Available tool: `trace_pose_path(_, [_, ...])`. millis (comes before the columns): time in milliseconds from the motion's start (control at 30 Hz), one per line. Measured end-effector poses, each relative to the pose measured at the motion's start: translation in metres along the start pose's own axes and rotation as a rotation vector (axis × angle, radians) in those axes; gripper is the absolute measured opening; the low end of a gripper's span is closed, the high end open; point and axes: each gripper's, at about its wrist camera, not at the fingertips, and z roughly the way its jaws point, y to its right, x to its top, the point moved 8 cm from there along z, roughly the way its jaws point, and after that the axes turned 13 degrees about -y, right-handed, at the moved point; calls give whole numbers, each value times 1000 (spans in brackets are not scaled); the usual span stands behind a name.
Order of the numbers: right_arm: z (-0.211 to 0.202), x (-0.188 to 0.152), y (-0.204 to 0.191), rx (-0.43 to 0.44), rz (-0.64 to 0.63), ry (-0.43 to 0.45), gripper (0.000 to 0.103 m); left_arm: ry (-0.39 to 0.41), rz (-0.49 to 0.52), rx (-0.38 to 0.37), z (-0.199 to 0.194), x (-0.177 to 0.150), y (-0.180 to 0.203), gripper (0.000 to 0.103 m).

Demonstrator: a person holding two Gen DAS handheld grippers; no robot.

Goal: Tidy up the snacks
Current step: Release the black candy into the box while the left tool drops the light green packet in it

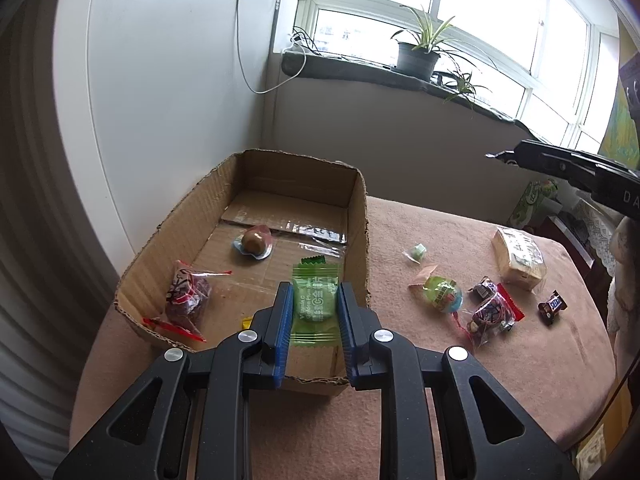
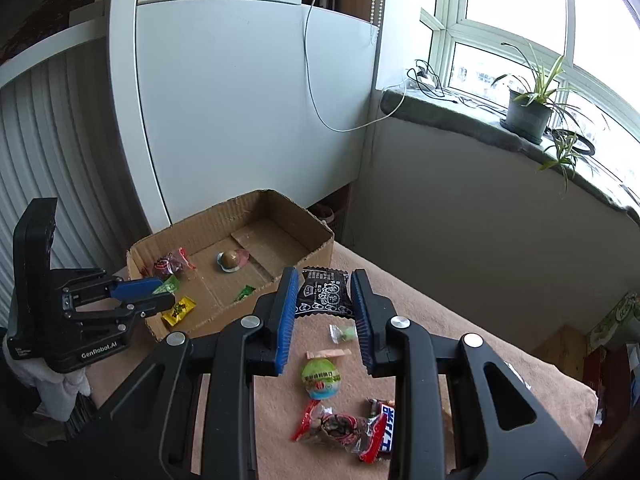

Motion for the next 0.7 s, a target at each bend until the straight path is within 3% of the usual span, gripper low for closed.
trace_pose_path(333, [58,52,-31,57,-38,-37,28,-15,7,-10,9,-2,-6,20])
trace_pose_path(700, [117,68,-55,132,-32,-111,28,-35,7,-17,18,-3,-13,20])
